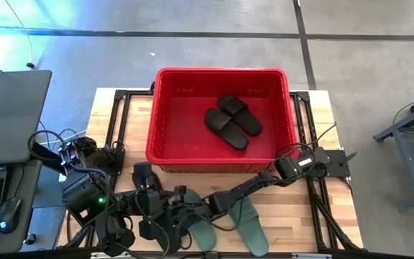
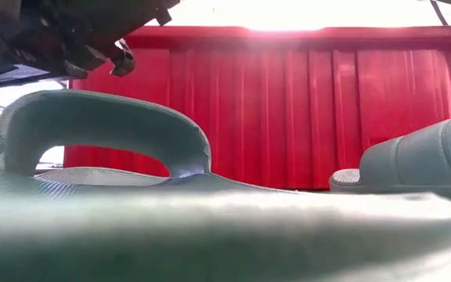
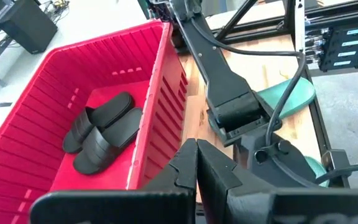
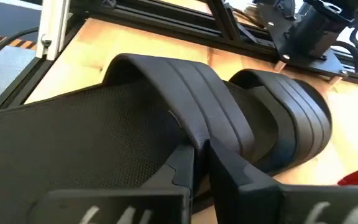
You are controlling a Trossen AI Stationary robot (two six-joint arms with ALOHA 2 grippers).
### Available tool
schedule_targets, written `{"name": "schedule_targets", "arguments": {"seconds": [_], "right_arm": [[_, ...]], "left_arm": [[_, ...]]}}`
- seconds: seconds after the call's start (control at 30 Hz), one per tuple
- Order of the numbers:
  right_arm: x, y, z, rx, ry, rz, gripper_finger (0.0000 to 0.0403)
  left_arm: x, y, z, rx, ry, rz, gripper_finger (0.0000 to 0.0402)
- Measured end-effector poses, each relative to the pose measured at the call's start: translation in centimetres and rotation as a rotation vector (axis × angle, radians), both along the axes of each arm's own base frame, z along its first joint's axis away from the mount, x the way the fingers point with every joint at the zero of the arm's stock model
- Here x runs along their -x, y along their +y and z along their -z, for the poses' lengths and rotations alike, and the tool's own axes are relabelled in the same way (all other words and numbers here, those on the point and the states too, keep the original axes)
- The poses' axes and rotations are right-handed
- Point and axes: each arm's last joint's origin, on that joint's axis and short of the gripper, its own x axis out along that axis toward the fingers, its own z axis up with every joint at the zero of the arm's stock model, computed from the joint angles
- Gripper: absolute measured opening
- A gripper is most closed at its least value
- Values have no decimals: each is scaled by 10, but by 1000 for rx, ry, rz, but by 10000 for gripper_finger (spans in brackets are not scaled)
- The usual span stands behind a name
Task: Pick and place slides into bin
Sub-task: Put the black slide into the red bin
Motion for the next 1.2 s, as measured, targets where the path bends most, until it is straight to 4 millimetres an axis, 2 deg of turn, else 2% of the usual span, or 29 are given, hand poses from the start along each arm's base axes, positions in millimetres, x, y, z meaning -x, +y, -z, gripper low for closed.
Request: {"name": "schedule_targets", "arguments": {"seconds": [0.1, 0.2, 0.33, 0.4, 0.63, 0.7, 0.83, 0.97, 1.1, 1.2], "right_arm": [[3, 5, -3, 10, 1, -5, 14], [7, 14, -20, 26, -21, -47, 4], [20, 35, -71, 25, -104, -128, 3], [27, 38, -99, 25, -130, -143, 3], [52, 23, -174, 89, -41, -90, 2], [63, 14, -184, 112, -1, -26, 1], [82, -13, -190, 161, 99, 68, 1], [104, -43, -219, 254, 114, 205, 1], [117, -80, -240, 317, 145, 315, 1], [123, -117, -253, 327, 174, 393, 1]], "left_arm": [[0, 0, 0, -3, 4, 5, 1], [0, -1, 1, -14, 41, 45, 1], [1, -2, 2, -2, 93, 100, 1], [1, -2, 2, -8, 107, 118, 1], [0, -3, 1, -4, 92, 118, 1], [0, -2, -3, -1, 56, 116, 1], [-6, -6, -10, -80, -16, 154, 1], [-9, -8, -18, -164, -63, 192, 1], [-5, -2, -27, -196, -129, 127, 1], [-1, 4, -36, -227, -212, 32, 1]]}}
